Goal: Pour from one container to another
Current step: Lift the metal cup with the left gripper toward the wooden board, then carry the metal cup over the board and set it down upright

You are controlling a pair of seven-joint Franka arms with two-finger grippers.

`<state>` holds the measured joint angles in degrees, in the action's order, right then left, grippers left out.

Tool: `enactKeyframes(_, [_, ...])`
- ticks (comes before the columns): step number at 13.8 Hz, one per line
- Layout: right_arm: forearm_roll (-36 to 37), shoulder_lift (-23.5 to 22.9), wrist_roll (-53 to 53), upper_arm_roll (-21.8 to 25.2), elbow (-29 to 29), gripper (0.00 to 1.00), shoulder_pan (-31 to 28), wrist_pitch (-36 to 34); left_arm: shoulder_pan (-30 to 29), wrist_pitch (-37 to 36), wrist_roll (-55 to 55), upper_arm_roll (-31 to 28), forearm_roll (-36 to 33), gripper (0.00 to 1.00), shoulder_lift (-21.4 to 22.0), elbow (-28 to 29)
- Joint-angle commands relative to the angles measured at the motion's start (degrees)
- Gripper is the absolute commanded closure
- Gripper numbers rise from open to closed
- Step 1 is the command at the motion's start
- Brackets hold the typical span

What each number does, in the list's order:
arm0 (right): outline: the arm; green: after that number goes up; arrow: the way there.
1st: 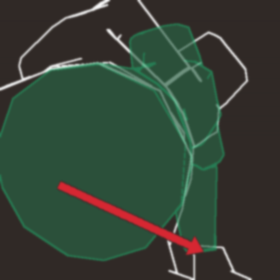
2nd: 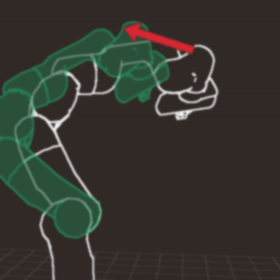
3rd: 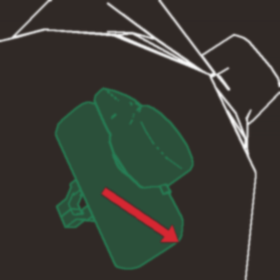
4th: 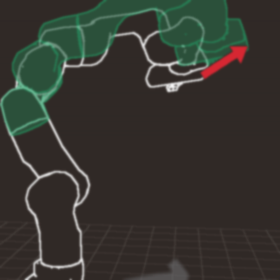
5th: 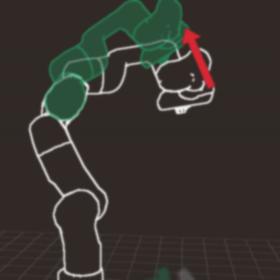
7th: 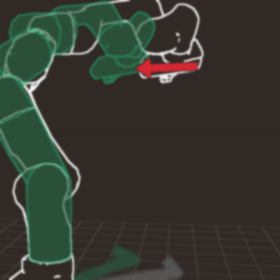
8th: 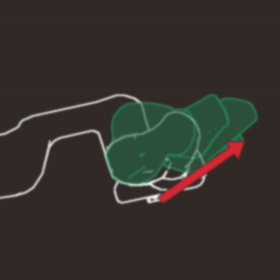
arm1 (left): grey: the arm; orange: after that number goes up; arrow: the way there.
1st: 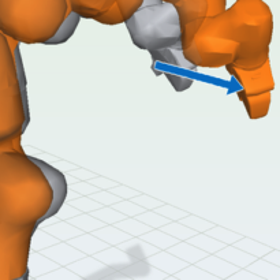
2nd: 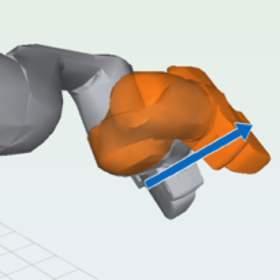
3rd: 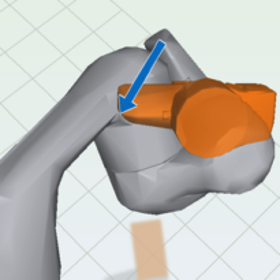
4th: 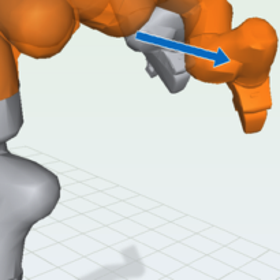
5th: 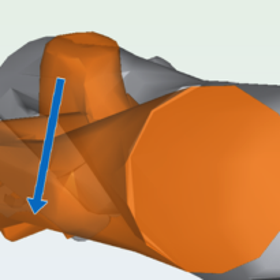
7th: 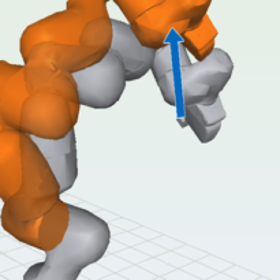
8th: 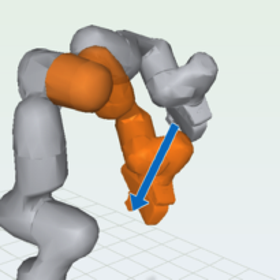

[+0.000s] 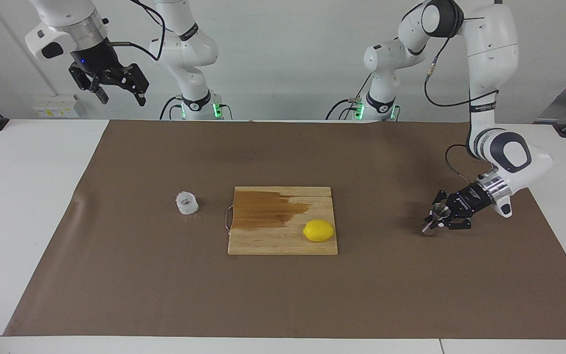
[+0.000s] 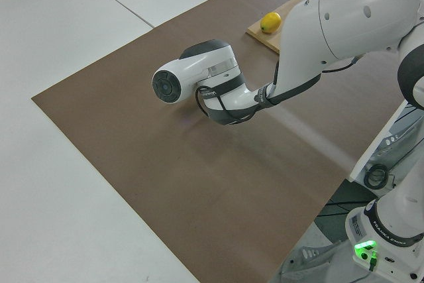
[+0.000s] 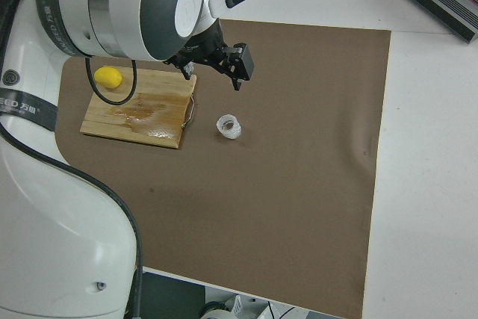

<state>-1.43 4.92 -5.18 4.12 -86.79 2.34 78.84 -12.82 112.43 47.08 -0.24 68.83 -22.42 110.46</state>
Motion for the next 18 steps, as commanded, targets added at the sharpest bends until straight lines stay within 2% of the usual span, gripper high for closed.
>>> enactKeyframes(1, [-1.3,0.89,1.49,-0.16,-0.49,0.0,-0.84,-0.62,3.93,-1.16,1.09,-0.64,2.18,1.0,3.69,1.69])
enactKeyframes(5, [-1.3,0.89,1.49,-0.16,-0.49,0.0,-0.84,-0.62,10.6,-0.2,3.36,-0.81,3.94,1.0,9.22,3.71])
enactKeyframes(8, [-1.3,0.89,1.49,-0.25,-0.49,0.0,-0.84,-0.62,18.5,6.46,8.72,-0.73,6.66,1.0,11.87,4.24])
enactKeyframes(12, [-1.3,0.89,1.49,-0.16,-0.49,0.0,-0.84,-0.62,27.65,14.9,9.79,-0.64,15.96,1.0,12.4,7.04])
enactKeyframes(14, [-1.3,0.89,1.49,-0.16,-0.49,0.0,-0.84,-0.62,34.14,22.7,9.79,-0.64,20.54,1.0,12.05,7.57])
enactKeyframes(18, [-1.3,0.89,1.49,-0.16,-0.49,0.0,-0.84,-0.62,40.13,27.73,9.88,-0.64,30.2,1.0,11.61,8.02])
